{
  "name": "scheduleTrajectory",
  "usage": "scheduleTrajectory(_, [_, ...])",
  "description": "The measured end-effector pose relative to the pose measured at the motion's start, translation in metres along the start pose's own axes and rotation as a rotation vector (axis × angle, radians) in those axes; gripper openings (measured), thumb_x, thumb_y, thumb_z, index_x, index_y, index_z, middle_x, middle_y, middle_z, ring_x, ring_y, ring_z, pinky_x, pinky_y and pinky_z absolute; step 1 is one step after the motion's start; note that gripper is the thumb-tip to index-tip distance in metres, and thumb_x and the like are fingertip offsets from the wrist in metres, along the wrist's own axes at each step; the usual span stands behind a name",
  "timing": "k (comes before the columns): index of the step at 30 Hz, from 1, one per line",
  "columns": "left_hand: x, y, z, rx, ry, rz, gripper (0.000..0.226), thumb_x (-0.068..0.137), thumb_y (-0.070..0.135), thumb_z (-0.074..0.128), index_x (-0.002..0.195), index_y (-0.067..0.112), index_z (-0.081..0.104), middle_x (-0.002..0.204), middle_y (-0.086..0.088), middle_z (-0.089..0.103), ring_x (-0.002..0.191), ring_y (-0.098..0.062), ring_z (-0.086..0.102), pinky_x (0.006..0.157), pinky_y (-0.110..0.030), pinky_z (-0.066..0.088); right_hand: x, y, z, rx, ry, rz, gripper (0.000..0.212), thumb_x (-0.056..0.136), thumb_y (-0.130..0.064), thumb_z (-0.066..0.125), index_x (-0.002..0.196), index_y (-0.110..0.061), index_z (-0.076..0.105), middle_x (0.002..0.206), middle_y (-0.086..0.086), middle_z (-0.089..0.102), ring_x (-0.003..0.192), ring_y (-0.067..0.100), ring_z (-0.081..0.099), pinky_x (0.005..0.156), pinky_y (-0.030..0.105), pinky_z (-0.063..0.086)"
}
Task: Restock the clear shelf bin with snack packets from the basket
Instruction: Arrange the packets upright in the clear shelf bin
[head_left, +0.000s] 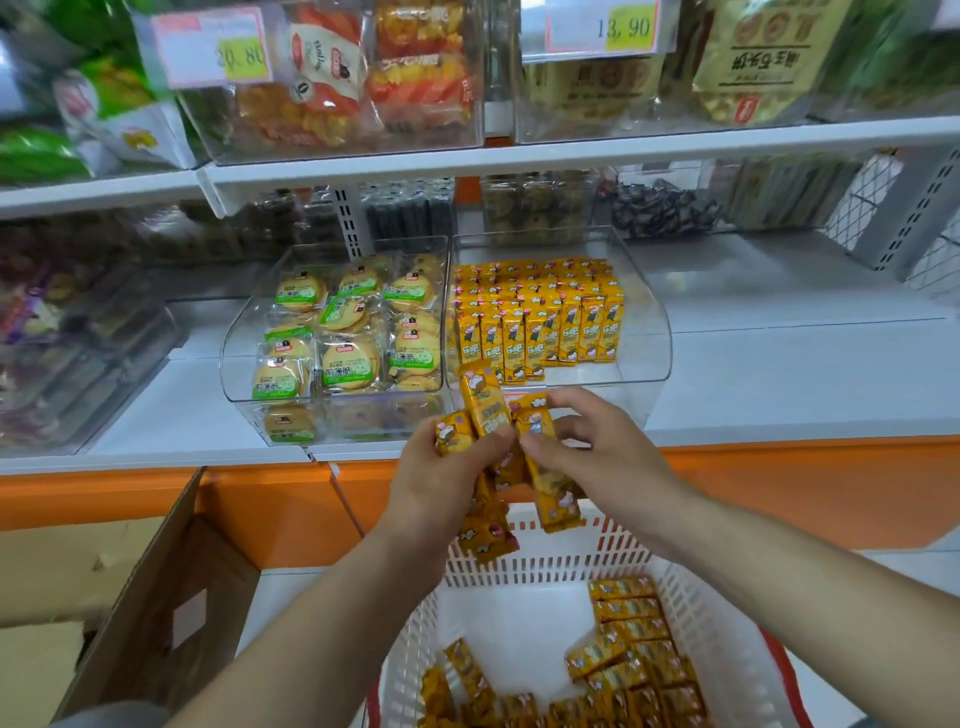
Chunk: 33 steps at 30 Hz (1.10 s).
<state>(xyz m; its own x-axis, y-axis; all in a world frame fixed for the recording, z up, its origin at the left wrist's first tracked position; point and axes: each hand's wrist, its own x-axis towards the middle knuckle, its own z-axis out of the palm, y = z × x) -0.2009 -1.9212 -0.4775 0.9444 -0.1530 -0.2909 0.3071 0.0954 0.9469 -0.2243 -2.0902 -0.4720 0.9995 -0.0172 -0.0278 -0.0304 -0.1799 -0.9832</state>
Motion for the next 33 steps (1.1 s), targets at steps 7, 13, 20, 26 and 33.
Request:
scheduleTrajectory(7, [0.019, 0.047, -0.012, 0.242, -0.102, 0.145, 0.031, 0.082, 0.027, 0.084, 0.108, 0.024, 0.068, 0.092, -0.006, 0.080, 0.084, -0.028, 0.078, 0.084, -0.056, 0.062, 0.040, -0.039, -0.044, -0.105, 0.152, -0.197, 0.025, 0.083, -0.015, 0.079, 0.100, -0.025, 0.063, 0.100, 0.012, 0.059, 0.075, 0.016, 0.062, 0.077, 0.037, 0.060])
scheduleTrajectory(13, [0.033, 0.052, -0.024, 0.256, -0.142, 0.192, 0.031, 0.083, 0.025, 0.083, 0.109, 0.024, 0.067, 0.093, -0.006, 0.080, 0.086, -0.028, 0.078, 0.077, -0.052, 0.064, 0.125, -0.030, -0.073, -0.396, 0.320, -0.167, 0.030, 0.078, -0.009, 0.083, 0.094, -0.023, 0.061, 0.106, 0.009, 0.063, 0.076, 0.019, 0.059, 0.058, 0.029, 0.049])
scheduleTrajectory(20, [0.057, 0.049, -0.035, 0.204, -0.137, 0.165, 0.028, 0.083, 0.023, 0.083, 0.107, 0.024, 0.068, 0.092, -0.007, 0.080, 0.082, -0.029, 0.078, 0.068, -0.044, 0.064, 0.194, 0.011, -0.072, -0.654, 0.332, -0.083, 0.032, 0.075, -0.011, 0.086, 0.086, -0.025, 0.059, 0.080, -0.011, 0.056, 0.077, 0.019, 0.058, 0.062, 0.023, 0.044])
scheduleTrajectory(26, [0.068, 0.047, -0.038, 0.195, -0.108, 0.161, 0.032, 0.084, 0.023, 0.083, 0.111, 0.023, 0.066, 0.092, -0.007, 0.080, 0.085, -0.031, 0.078, 0.074, -0.052, 0.065, 0.208, 0.032, -0.066, -0.703, 0.330, -0.073, 0.029, 0.072, -0.014, 0.088, 0.087, -0.020, 0.063, 0.071, -0.013, 0.054, 0.077, 0.019, 0.056, 0.069, 0.029, 0.044])
scheduleTrajectory(33, [0.066, 0.045, -0.032, 0.173, -0.097, 0.142, 0.028, 0.083, 0.024, 0.083, 0.105, 0.026, 0.066, 0.089, -0.009, 0.079, 0.076, -0.031, 0.077, 0.063, -0.041, 0.064, 0.192, 0.018, -0.064, -0.830, 0.288, -0.055, 0.051, 0.079, -0.023, 0.082, 0.127, -0.015, 0.063, 0.109, 0.007, 0.068, 0.099, 0.025, 0.064, 0.082, 0.030, 0.049])
